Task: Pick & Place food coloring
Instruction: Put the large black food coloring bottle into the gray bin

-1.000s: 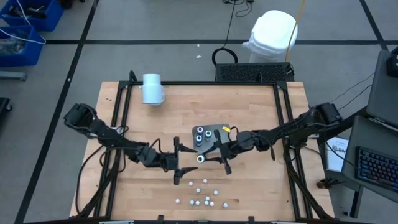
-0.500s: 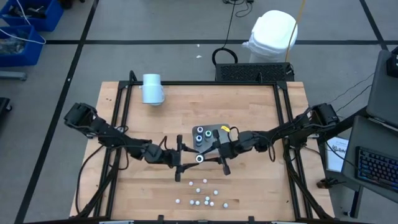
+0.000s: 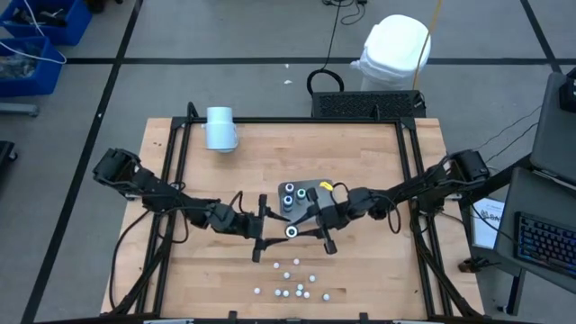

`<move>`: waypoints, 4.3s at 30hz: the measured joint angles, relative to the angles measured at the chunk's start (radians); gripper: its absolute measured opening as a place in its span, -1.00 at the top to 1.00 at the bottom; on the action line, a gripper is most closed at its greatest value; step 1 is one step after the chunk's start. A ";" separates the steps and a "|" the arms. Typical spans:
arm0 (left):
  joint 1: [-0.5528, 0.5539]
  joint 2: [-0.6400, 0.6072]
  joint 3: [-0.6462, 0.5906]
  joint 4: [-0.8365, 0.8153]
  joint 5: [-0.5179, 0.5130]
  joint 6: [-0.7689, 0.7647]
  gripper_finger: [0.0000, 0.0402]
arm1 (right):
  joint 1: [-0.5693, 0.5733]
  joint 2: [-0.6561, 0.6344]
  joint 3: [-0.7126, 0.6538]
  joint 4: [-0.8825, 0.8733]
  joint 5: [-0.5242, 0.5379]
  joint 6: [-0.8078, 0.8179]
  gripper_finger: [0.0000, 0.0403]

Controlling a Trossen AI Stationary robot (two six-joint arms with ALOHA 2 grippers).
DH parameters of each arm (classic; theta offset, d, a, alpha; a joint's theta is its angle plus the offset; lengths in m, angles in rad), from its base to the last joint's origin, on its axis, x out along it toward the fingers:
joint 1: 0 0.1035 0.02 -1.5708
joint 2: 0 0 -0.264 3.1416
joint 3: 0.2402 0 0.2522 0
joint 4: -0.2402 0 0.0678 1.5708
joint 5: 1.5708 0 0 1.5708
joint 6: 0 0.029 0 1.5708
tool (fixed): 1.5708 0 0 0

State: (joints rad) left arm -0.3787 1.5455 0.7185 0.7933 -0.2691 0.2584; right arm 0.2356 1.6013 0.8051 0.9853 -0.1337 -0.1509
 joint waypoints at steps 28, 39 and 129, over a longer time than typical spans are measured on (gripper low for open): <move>0.014 0.000 -0.001 -0.063 0.006 0.035 0.55 | -0.025 0.081 0.000 0.084 -0.002 -0.012 0.48; 0.015 0.000 0.001 -0.065 0.001 0.023 0.56 | -0.025 0.065 0.000 0.093 0.004 -0.022 0.22; -0.201 -0.070 0.000 -0.161 -0.780 0.245 -0.90 | -0.077 0.028 -0.295 0.145 0.395 0.100 0.47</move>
State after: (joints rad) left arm -0.5797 1.4754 0.7183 0.6319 -1.0491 0.5030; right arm 0.1585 1.6289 0.5102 1.1300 0.2615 -0.0512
